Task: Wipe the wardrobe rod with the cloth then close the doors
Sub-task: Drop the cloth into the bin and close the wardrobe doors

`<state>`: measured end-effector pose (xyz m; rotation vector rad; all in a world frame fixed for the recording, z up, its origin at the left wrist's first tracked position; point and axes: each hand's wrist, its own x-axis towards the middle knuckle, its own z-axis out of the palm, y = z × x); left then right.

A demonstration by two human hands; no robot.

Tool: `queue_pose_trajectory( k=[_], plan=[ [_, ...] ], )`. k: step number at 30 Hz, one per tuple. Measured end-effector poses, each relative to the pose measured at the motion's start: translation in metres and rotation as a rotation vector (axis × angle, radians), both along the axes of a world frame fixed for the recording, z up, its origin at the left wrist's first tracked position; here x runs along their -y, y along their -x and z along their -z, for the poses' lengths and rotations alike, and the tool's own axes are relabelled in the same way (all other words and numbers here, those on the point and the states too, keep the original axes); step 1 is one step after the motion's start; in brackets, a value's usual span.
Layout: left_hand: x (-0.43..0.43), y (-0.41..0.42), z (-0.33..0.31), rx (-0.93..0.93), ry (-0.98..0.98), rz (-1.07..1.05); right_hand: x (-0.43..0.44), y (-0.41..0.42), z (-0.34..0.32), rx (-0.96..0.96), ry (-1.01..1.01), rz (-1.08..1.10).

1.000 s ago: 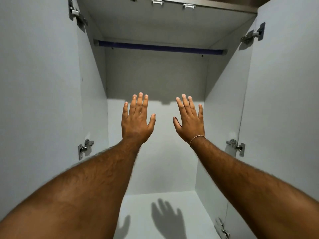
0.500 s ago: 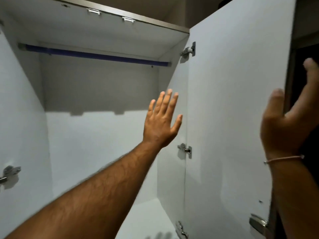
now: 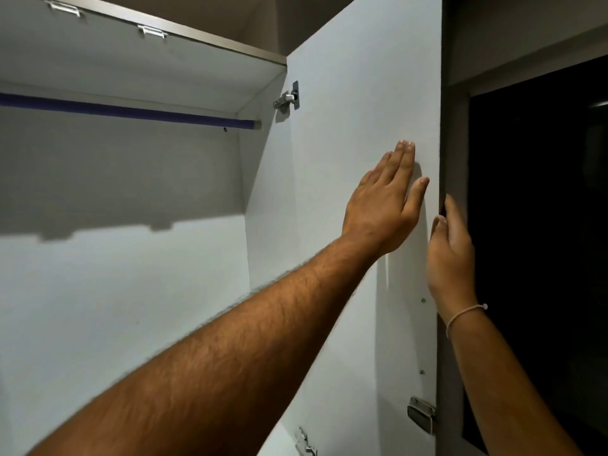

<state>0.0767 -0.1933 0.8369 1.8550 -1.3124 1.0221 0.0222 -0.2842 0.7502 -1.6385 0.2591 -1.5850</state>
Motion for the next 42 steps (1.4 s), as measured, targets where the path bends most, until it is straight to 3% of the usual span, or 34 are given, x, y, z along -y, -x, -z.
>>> queue_pose_trajectory(
  k=[9,17,22,25,29,34,40,42],
  plan=[
    [-0.056,0.031,-0.032,-0.218,0.199,0.259,-0.08,0.016,0.013,0.063,0.124,-0.194],
    [-0.176,0.012,-0.036,-0.099,0.346,0.108,-0.166,-0.023,0.002,0.215,0.495,-0.245],
    [-0.245,-0.019,-0.03,-0.217,0.47,-0.131,-0.237,-0.081,0.009,0.016,0.575,-0.378],
    [-0.285,-0.041,-0.032,-0.336,0.482,-0.2,-0.276,-0.118,0.011,-0.047,0.633,-0.3],
    [-0.306,-0.059,-0.037,-0.446,0.462,-0.258,-0.307,-0.155,0.014,-0.027,0.615,-0.108],
    [-0.316,-0.084,-0.037,-0.492,0.467,-0.308,-0.324,-0.187,0.014,-0.04,0.626,-0.033],
    [-0.325,-0.1,-0.041,-0.644,0.454,-0.391,-0.338,-0.201,0.01,-0.071,0.6,-0.056],
    [-0.33,-0.09,-0.042,-0.596,0.418,-0.453,-0.342,-0.2,0.011,-0.061,0.535,-0.077]
  ],
)
